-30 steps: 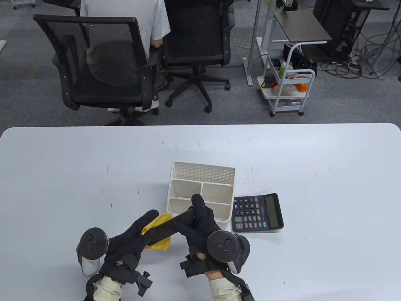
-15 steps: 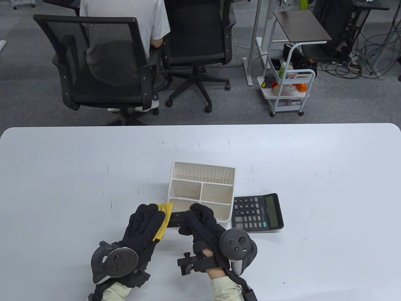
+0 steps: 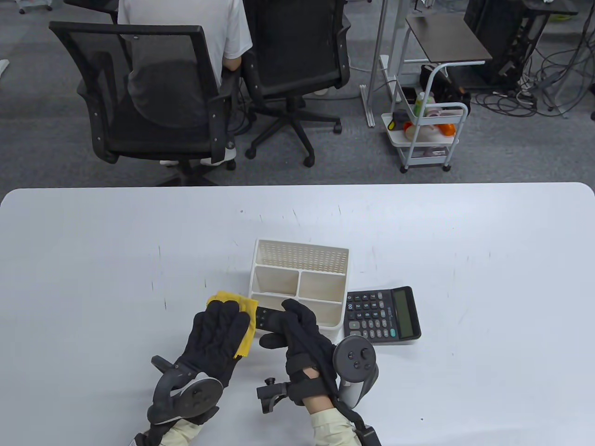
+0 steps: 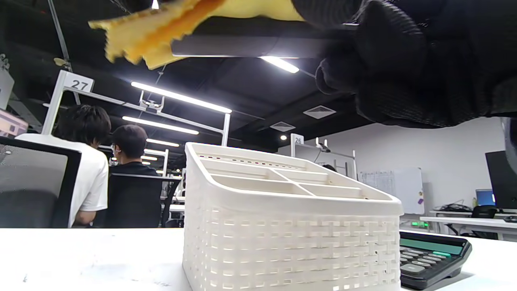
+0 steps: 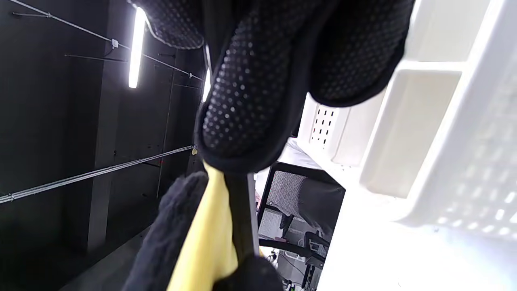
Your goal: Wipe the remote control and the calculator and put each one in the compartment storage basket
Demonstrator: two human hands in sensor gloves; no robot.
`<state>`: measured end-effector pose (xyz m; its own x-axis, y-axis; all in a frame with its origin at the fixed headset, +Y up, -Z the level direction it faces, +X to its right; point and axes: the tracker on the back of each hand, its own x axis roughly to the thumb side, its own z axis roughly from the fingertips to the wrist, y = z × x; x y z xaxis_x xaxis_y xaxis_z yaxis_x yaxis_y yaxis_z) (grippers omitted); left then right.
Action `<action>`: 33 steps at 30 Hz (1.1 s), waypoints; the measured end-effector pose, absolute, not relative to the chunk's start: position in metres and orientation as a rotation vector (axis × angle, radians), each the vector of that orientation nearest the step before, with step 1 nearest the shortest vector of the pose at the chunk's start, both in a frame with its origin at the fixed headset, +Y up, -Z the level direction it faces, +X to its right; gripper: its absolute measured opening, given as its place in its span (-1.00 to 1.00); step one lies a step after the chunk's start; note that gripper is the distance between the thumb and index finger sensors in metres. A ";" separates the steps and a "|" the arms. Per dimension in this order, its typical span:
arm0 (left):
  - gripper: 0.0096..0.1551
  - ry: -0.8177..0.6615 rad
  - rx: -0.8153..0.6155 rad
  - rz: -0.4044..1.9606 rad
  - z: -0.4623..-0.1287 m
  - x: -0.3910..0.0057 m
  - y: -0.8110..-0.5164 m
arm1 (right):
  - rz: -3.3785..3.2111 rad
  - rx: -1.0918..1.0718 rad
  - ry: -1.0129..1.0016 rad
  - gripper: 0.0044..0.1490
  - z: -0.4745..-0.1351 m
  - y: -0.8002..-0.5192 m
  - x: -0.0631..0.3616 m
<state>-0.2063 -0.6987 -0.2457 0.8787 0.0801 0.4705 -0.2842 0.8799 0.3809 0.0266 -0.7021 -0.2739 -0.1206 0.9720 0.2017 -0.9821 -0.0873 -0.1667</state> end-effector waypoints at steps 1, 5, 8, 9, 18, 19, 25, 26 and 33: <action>-0.38 -0.438 0.459 0.196 -0.247 -0.209 -0.699 | 1.665 0.042 -0.290 -0.35 -0.274 -0.702 0.028; -0.38 -0.401 0.457 0.207 -0.249 -0.216 -0.700 | 1.611 0.022 -0.300 -0.36 -0.274 -0.705 0.029; -0.38 -0.450 0.465 0.202 -0.246 -0.211 -0.698 | 1.608 0.058 -0.267 -0.36 -0.274 -0.706 0.023; -0.38 -0.468 0.464 0.212 -0.244 -0.208 -0.698 | 1.622 0.079 -0.249 -0.36 -0.273 -0.706 0.019; -0.38 -0.527 0.465 0.239 -0.240 -0.201 -0.699 | 1.697 0.145 -0.202 -0.35 -0.271 -0.704 0.010; -0.38 -0.522 0.463 0.244 -0.241 -0.201 -0.699 | 1.685 0.138 -0.206 -0.35 -0.272 -0.704 0.010; -0.38 -0.462 0.460 0.208 -0.245 -0.208 -0.698 | 1.665 0.099 -0.255 -0.33 -0.272 -0.700 0.021; -0.38 -0.448 0.456 0.198 -0.246 -0.210 -0.698 | 1.664 0.089 -0.264 -0.33 -0.272 -0.701 0.021; -0.35 -0.493 0.457 0.179 -0.242 -0.204 -0.698 | 1.701 0.121 -0.238 -0.32 -0.271 -0.701 0.015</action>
<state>-0.2036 -0.6977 -0.2419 0.8678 0.0568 0.4936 -0.2731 0.8844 0.3784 0.0150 -0.7008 -0.2710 -0.1449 0.9656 0.2160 -0.9878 -0.1286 -0.0877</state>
